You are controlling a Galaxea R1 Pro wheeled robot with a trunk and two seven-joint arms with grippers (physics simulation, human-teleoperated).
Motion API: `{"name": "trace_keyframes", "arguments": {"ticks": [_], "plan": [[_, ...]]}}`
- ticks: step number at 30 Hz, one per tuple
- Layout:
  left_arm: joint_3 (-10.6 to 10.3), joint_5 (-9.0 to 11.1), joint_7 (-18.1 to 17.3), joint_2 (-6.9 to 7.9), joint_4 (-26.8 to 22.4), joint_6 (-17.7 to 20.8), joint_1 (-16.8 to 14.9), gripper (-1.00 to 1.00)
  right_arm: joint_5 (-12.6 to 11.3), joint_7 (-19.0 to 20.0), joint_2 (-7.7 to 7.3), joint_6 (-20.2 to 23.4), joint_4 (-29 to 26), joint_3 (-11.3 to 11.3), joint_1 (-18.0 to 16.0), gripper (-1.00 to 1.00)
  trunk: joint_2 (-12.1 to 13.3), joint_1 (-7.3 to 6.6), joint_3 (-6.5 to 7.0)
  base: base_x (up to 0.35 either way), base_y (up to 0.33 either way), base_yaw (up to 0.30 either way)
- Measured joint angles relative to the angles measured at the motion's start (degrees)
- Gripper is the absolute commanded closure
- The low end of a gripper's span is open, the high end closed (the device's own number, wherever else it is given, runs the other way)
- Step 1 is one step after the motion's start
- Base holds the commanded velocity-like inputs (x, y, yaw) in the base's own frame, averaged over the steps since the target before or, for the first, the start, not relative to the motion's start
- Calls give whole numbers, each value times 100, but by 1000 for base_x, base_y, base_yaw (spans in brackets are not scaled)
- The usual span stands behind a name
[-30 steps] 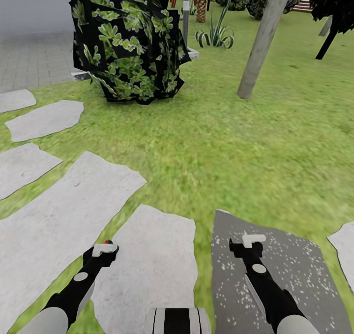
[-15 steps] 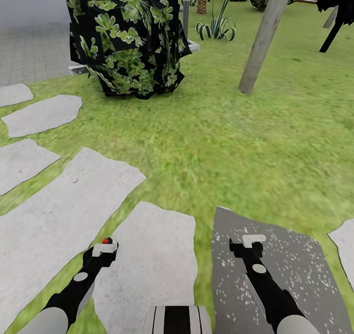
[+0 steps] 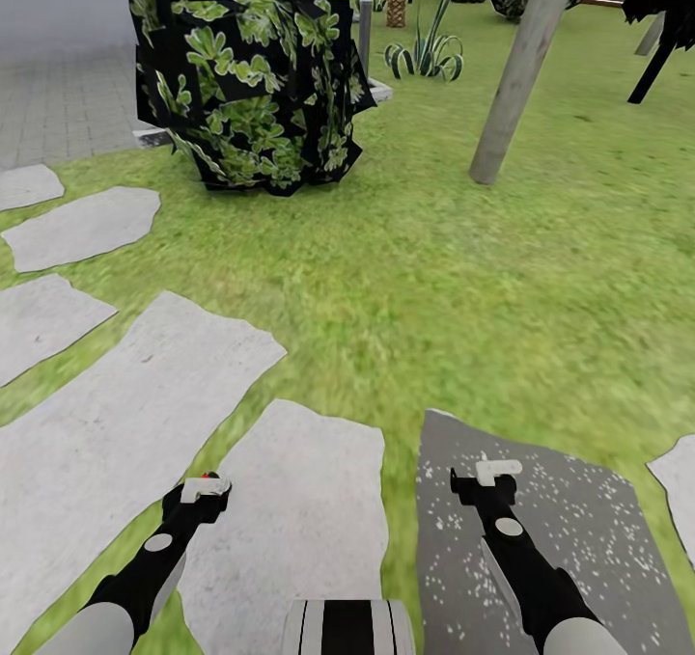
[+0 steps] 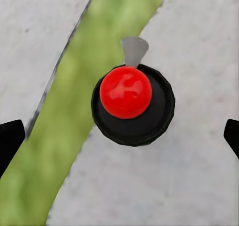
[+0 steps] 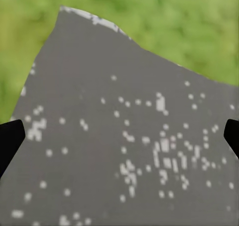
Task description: In the garden, pick up the pesticide atomizer on the floor and spray pesticide onto both trees until each tree trunk is fully covered.
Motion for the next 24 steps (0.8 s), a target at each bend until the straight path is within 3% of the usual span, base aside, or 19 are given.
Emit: {"name": "trace_keyframes", "arguments": {"ticks": [14, 18, 24], "plan": [[-2, -12, -16, 0, -12, 0, 0, -100, -1, 0, 0, 0, 3, 0, -2, -100, 0, 0, 7, 2, 0, -56], [-2, -8, -23, 7, -12, -1, 0, -100, -3, 0, 1, 3, 2, 0, -1, -100, -5, 11, -85, 0, 0, -1], [-2, -1, -24, 9, -20, -1, 0, -100, -2, 0, 3, 3, 5, 0, -2, -100, -5, 10, -120, 0, 0, 0]]}}
